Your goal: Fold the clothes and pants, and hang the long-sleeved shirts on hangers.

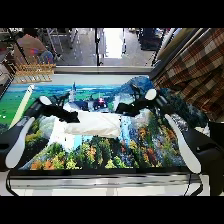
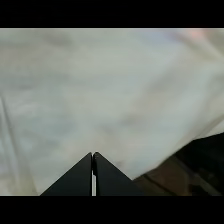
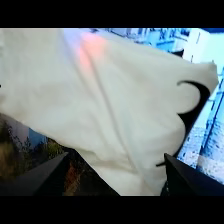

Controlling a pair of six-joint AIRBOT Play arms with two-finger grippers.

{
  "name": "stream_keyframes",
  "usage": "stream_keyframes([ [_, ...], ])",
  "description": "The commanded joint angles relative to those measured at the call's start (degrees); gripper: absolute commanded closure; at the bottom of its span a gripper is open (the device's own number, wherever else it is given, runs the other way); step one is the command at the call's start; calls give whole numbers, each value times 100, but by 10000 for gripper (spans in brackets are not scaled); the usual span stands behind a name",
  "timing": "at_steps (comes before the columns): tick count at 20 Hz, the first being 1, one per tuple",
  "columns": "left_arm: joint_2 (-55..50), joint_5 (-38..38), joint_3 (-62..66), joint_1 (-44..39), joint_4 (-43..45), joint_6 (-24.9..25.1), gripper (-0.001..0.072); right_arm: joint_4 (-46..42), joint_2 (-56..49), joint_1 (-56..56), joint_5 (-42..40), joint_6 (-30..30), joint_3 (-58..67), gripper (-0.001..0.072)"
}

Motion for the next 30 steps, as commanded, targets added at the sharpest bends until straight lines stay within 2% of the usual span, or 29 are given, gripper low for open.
stream_keyframes([
  [1, -402, 162, 13, -190, 444, -341, 701, 715, -37, -426, -138, -444, -1016, 11],
  [6, -483, 140, 35, -199, 507, -334, 701, 2221, -789, -450, -214, -1484, -1091, 10],
  [10, -481, 118, 63, -201, 503, -337, 701, 2651, -1353, -138, -199, -1469, -645, 15],
  [11, -479, 90, 85, -201, 503, -337, 701, 2660, -1534, -31, -214, -1220, -428, 79],
  [12, -474, 28, 133, -201, 503, -337, 701, 2719, -1674, 52, -251, -1167, -227, 225],
  [13, -463, -42, 227, -201, 503, -337, 702, 2776, -1740, 120, -334, -1169, -24, 476],
  [14, -402, -103, 317, -175, 498, -339, 702, 2761, -1722, 138, -352, -1167, 166, 640],
  [15, -273, -264, 439, -138, 457, -337, 701, 2667, -1617, 136, -275, -1134, 363, 693],
  [19, 831, -1558, 791, 52, -389, -302, 701, 1508, -348, -350, -118, -177, 846, 694],
  [21, 1565, -2411, 791, 94, -874, -153, 700, 846, 426, -977, 142, 407, 1152, 694],
  [23, 2249, -2992, 789, 72, -896, -2, 700, 334, 1086, -1875, 496, 804, 1565, 694],
  [27, 3233, -3064, 785, 72, -896, 103, 700, 254, 1814, -4218, 1117, 1134, 2426, 694],
  [30, 3565, -3058, 785, 72, -894, 356, 700, 304, 2090, -5939, 1604, 1123, 2511, 694],
])
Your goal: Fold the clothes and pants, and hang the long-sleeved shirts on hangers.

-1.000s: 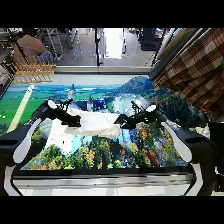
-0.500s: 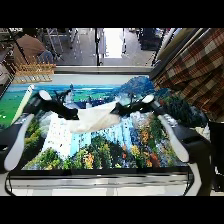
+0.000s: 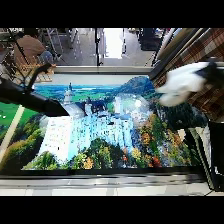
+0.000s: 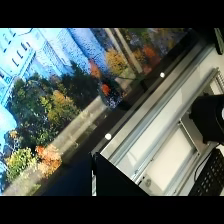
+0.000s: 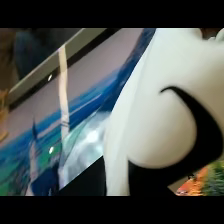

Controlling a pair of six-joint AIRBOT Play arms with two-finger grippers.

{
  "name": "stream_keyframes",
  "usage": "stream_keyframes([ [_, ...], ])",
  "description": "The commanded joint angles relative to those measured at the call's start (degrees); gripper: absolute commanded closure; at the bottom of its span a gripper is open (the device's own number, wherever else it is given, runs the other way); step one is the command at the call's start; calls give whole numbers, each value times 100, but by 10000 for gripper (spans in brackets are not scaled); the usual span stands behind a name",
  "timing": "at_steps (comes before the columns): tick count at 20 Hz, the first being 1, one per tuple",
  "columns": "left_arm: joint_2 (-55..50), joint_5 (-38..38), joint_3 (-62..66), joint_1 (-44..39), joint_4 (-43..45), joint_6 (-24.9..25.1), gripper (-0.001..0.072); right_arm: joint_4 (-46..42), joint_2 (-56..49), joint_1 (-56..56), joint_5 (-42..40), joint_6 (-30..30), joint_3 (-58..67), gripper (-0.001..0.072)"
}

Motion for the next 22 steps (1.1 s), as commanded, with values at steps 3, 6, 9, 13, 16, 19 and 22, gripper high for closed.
stream_keyframes([
  [3, 446, -120, -33, 7, -52, 243, 700, -146, 361, -2876, 1392, 136, 157, 694],
  [6, 444, 114, -306, 7, -50, 494, 700, -695, 363, -3587, 2396, 136, -275, 694],
  [9, 424, 160, -555, 9, 162, 490, 700, -2105, 481, -3941, 2732, 59, -586, 694],
  [13, 278, 170, -599, 7, 247, 487, 700, -2494, 533, -4256, 2745, 2, -1071, 694],
  [16, 177, 205, -599, 0, 243, 452, 700, -2732, 533, -4240, 2745, -267, -2002, 695],
  [19, 142, 208, -599, 2, 245, 302, 700, -3700, 553, -4242, 2767, -470, -3082, 695],
  [22, 140, 210, -599, 2, 245, 293, 700, -4682, 555, -4242, 2647, -601, -3810, 694],
])
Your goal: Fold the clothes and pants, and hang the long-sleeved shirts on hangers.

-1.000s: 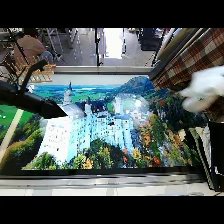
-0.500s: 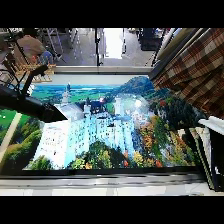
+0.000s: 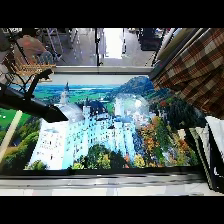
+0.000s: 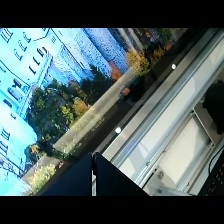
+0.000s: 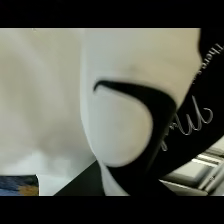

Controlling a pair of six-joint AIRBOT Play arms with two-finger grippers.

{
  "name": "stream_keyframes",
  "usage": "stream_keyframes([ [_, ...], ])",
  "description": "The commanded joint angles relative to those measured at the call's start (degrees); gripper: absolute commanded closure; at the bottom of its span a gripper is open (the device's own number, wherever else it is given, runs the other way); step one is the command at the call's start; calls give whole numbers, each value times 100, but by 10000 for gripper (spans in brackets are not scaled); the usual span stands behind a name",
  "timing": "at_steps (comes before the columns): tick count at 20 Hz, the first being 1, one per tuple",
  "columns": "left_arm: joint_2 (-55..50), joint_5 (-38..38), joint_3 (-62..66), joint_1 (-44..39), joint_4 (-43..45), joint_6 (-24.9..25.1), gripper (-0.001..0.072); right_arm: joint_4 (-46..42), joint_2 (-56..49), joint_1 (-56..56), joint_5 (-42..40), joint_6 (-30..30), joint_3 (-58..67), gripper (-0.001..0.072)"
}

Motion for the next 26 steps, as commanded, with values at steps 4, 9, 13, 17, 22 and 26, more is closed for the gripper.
stream_keyframes([
  [4, -20, 2, -2, 0, 11, -66, 700, -1043, 7, -11, -592, -275, -1067, 495],
  [9, -20, 2, -2, 0, 11, -63, 700, -358, 9, -9, -31, -262, 385, 9],
  [13, -20, -2, -2, 0, 13, -63, 700, 431, 7, 595, 76, -46, 2382, 8],
  [17, -20, 26, -2, 20, 74, -203, 700, 1469, -31, 1952, -87, -22, 2634, 10],
  [22, 59, 664, -2, 363, 3576, -1615, 699, 1790, -35, 5064, -472, -50, 1252, 80],
  [26, 50, 903, -2, 966, 3862, -1733, 699, 396, -35, 7265, -3008, -52, 763, 246],
])
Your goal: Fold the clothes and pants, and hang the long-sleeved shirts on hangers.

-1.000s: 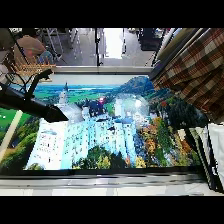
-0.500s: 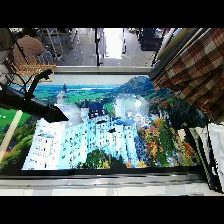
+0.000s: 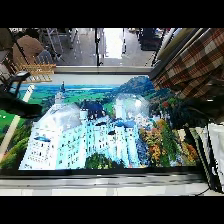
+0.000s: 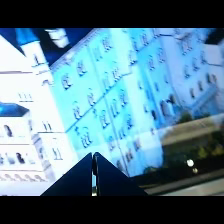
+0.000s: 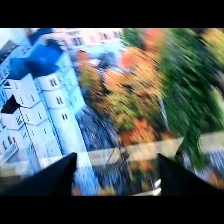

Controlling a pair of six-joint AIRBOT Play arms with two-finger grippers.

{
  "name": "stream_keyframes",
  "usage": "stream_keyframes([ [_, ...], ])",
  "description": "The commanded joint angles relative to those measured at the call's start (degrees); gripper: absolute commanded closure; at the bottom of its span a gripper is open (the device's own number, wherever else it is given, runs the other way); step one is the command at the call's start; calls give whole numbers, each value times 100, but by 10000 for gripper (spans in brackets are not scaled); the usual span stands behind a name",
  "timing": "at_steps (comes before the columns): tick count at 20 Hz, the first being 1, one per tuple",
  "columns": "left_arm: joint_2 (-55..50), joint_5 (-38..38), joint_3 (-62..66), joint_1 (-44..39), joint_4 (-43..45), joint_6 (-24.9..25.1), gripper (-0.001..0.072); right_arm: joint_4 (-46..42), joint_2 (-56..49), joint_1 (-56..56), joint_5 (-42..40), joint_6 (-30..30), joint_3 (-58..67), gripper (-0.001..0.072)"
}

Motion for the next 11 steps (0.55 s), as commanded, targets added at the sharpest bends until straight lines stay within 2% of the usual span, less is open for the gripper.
stream_keyframes([
  [1, -4, 186, -2, 415, 774, -304, 699, -1331, 2, 1768, -2339, -15, -332, 483],
  [2, -13, 186, -2, 472, 774, -304, 699, -1620, 2, 1947, -2839, -13, -332, 697],
  [4, -17, 186, -2, 520, 774, -304, 699, -1707, 2, 2057, -3482, -17, -334, 691],
  [5, -17, 186, -2, 520, 774, -304, 699, -1676, 2, 2059, -3558, 9, -334, 642],
  [6, -17, 186, -2, 518, 774, -304, 699, -1615, 4, 2059, -3547, 28, -332, 492],
  [7, -17, 186, -2, 520, 774, -304, 699, -1598, 4, 2059, -3567, 28, -334, 421],
  [11, -17, 186, -2, 518, 774, -304, 699, -1593, 4, 2059, -3565, 28, -334, 421],
])
